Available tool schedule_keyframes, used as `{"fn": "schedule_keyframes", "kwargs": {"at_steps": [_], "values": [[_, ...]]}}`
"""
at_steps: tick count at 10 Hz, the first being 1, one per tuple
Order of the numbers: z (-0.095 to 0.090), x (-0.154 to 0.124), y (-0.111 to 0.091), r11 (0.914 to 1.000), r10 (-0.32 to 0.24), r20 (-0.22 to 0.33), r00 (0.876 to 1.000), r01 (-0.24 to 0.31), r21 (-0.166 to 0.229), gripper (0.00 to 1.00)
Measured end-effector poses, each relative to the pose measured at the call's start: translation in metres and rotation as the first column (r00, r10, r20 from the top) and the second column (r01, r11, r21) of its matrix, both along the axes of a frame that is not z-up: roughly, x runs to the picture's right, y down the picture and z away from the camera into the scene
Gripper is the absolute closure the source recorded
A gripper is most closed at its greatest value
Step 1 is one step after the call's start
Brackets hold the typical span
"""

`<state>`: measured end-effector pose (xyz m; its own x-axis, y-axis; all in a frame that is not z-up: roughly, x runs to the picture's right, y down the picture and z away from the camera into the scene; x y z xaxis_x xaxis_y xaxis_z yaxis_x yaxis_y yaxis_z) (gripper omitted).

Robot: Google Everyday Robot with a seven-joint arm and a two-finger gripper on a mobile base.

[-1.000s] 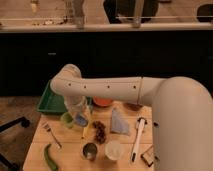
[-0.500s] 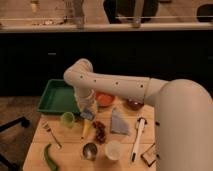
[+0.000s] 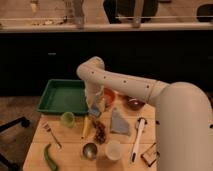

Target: Wipe purple bowl with sponge

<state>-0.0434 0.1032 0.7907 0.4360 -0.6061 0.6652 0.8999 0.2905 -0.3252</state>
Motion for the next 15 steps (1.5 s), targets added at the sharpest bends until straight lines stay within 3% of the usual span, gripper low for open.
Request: {"fn": "schedule_keyframes", "kwargs": {"at_steps": [4,7,15], "values": [[0.009,0.039,-0.005,0.9977,0.068,-0.069,0.995,-0.068,0.006,1.00],[0.013,0.056,-0.010,0.9940,0.105,-0.108,0.989,-0.101,0.040,1.00],[0.017,0.057,-0.011,0.9935,0.112,-0.116,0.987,-0.109,0.033,1.00]]}}
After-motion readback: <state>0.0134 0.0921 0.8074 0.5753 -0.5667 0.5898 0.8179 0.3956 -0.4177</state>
